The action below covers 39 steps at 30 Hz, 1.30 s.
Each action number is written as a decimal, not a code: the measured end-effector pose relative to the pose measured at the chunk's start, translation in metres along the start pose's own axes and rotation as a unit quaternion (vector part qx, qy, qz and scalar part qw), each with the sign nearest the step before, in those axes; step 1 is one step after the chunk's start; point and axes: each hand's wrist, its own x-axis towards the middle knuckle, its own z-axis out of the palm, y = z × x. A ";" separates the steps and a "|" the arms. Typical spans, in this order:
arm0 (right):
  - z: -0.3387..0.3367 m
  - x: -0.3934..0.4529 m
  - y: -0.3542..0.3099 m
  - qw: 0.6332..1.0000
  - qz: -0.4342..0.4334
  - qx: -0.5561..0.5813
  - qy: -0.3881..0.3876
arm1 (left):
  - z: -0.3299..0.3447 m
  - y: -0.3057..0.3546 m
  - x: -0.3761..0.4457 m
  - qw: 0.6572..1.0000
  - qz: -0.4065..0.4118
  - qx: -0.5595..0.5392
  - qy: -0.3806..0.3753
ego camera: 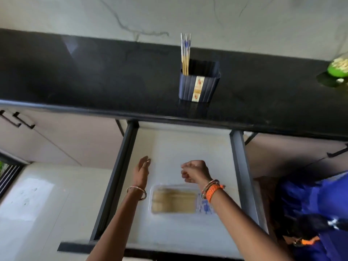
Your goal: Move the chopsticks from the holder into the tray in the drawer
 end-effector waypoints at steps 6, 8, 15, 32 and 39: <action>-0.069 0.031 -0.177 0.970 -0.236 -0.005 0.055 | 0.072 0.167 0.045 0.972 0.222 0.034 -0.065; -0.084 0.048 -0.223 0.957 -0.274 -0.008 0.093 | 0.092 0.203 0.062 0.963 0.256 0.059 -0.062; -0.067 0.131 -0.311 0.964 -0.252 0.017 0.082 | 0.134 0.242 0.130 0.930 0.317 0.185 -0.003; -0.037 0.174 -0.319 0.957 -0.246 -0.144 0.060 | 0.143 0.224 0.152 0.925 0.303 0.227 -0.040; -0.056 0.139 -0.329 0.935 -0.314 -0.071 0.150 | 0.134 0.236 0.128 0.925 0.316 0.209 -0.032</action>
